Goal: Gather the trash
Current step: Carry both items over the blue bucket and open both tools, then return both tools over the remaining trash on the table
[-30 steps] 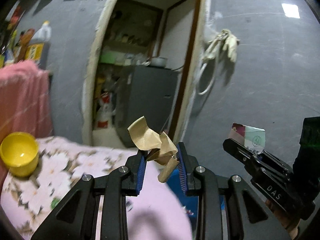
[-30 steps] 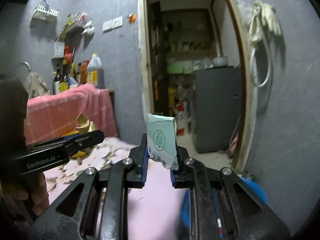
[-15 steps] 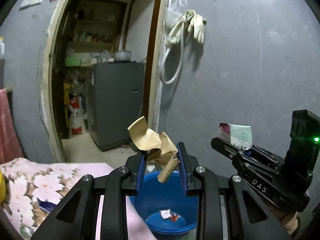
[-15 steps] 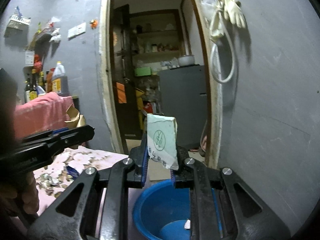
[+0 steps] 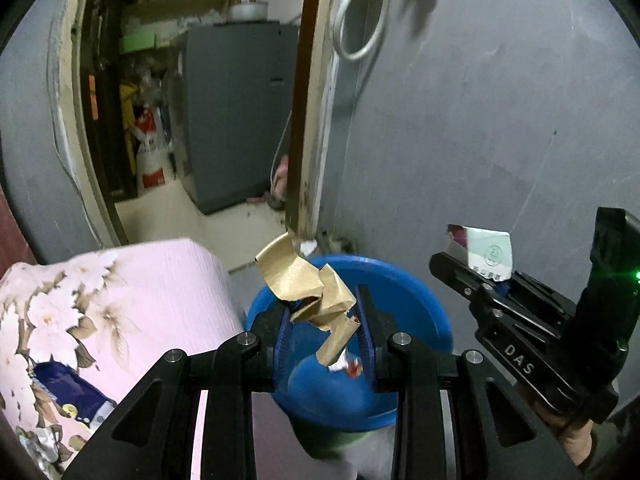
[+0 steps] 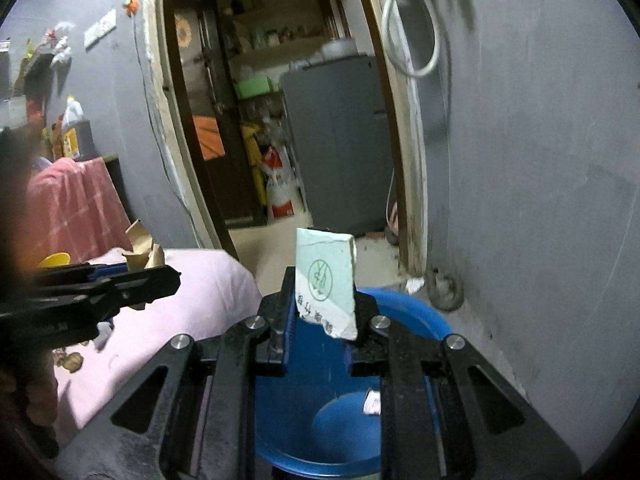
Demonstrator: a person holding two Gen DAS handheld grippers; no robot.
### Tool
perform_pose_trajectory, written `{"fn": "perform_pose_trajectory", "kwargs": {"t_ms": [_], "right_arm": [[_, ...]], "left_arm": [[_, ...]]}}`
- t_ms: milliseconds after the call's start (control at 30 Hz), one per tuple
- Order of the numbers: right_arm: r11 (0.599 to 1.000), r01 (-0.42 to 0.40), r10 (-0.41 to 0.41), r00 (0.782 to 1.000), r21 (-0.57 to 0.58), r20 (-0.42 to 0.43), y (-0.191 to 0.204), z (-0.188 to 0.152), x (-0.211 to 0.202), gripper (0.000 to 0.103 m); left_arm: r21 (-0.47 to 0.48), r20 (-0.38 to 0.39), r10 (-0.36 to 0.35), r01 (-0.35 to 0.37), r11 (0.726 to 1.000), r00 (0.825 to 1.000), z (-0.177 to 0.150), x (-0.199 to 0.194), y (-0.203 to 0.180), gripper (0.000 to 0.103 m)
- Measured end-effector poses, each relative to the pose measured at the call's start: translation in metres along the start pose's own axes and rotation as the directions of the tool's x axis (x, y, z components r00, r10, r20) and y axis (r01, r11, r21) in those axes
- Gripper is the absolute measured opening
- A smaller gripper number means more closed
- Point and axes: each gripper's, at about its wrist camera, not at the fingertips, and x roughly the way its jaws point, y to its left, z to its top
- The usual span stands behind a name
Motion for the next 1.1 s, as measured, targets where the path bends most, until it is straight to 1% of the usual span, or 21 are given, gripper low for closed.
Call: {"fn": "perform_pose_trajectory", "kwargs": {"t_ms": [67,100,133,167,200,233,333,400,767,933,1100], "right_arm": [[1.000,0.006,-0.006,0.999,0.004,-0.033,-0.001,-0.004,0.009,0.029],[1.000,0.008,-0.008,0.999,0.006,-0.047,-0.001,-0.005,0.012,0.030],[1.000,0.008,-0.007,0.998,0.010,-0.064,-0.002,-0.007,0.017,0.035],[1.000,0.007,-0.006,0.997,0.013,-0.074,-0.003,-0.008,0.019,0.038],[1.000,0.008,-0.007,0.996,0.018,-0.086,-0.004,-0.010,0.023,0.043],[1.000,0.009,-0.007,0.996,0.020,-0.090,-0.004,-0.011,0.024,0.047],[0.999,0.014,-0.011,0.996,0.031,-0.094,-0.004,-0.013,0.025,0.051],[0.999,0.016,-0.013,0.996,0.037,-0.091,-0.005,-0.013,0.024,0.052],[0.999,0.015,-0.013,0.997,0.038,-0.071,-0.001,-0.008,0.021,0.053],[0.999,0.015,-0.014,0.998,0.031,-0.056,0.005,-0.002,0.012,0.053],[1.000,0.008,-0.008,1.000,0.015,-0.028,0.017,0.009,-0.004,0.054]], "left_arm": [[0.005,-0.023,0.011,-0.011,1.000,1.000,-0.005,0.008,0.000,0.032],[0.005,-0.036,0.015,-0.015,1.000,0.999,-0.007,0.012,0.000,0.037],[0.003,-0.046,0.017,-0.017,1.000,0.999,-0.009,0.016,0.000,0.041],[-0.001,-0.053,0.018,-0.018,1.000,0.998,-0.011,0.019,0.002,0.043],[-0.005,-0.057,0.019,-0.019,1.000,0.998,-0.013,0.021,0.003,0.046],[-0.012,-0.063,0.020,-0.020,1.000,0.998,-0.015,0.024,0.005,0.047],[-0.020,-0.070,0.027,-0.029,0.999,0.997,-0.017,0.025,0.010,0.048],[-0.026,-0.069,0.030,-0.032,0.999,0.997,-0.017,0.024,0.013,0.048],[-0.041,-0.048,0.030,-0.032,0.999,0.998,-0.014,0.013,0.021,0.048],[-0.045,-0.029,0.030,-0.031,0.998,0.999,-0.013,-0.002,0.021,0.048],[-0.067,0.013,0.034,-0.033,0.997,0.999,-0.008,-0.027,0.029,0.048]]}}
